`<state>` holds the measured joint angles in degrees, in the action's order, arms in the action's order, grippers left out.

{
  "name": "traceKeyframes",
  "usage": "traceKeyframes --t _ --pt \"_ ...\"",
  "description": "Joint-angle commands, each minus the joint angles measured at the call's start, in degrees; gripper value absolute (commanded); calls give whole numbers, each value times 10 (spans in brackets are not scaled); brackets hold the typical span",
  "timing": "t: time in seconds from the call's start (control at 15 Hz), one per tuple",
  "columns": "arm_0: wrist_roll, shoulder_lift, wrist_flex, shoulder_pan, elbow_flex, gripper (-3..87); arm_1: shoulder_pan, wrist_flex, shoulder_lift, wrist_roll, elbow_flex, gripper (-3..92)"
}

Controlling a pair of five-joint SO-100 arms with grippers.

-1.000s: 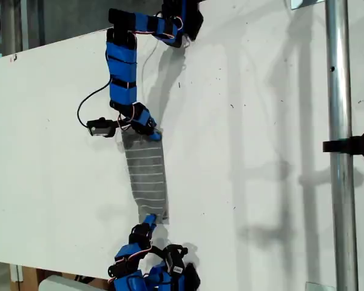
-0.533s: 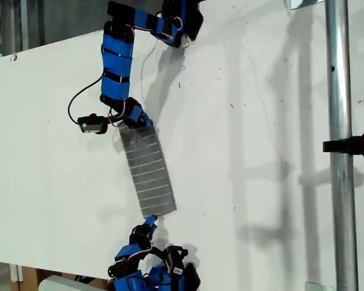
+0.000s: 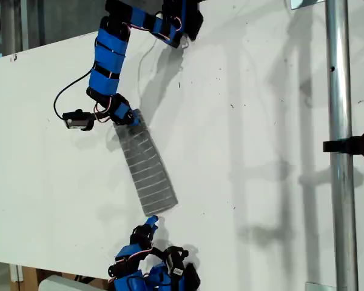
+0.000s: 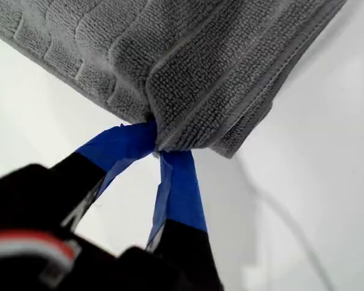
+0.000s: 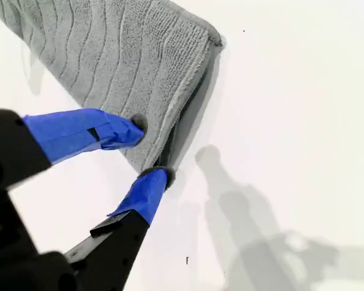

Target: Grasp corners of a towel and fold twice.

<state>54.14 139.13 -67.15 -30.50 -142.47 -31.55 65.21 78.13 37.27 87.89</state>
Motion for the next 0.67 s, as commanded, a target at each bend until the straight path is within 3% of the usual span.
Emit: traceKeyframes --t 0.0,0.53,0.6 --pt "0 8 -1 0 30 93 -13 25 47 -11 -62 -2" --pt "2 15 3 -4 14 93 -89 -22 -55 -11 14 -2" --pt "3 21 2 -4 10 93 -95 -8 -59 -7 8 51"
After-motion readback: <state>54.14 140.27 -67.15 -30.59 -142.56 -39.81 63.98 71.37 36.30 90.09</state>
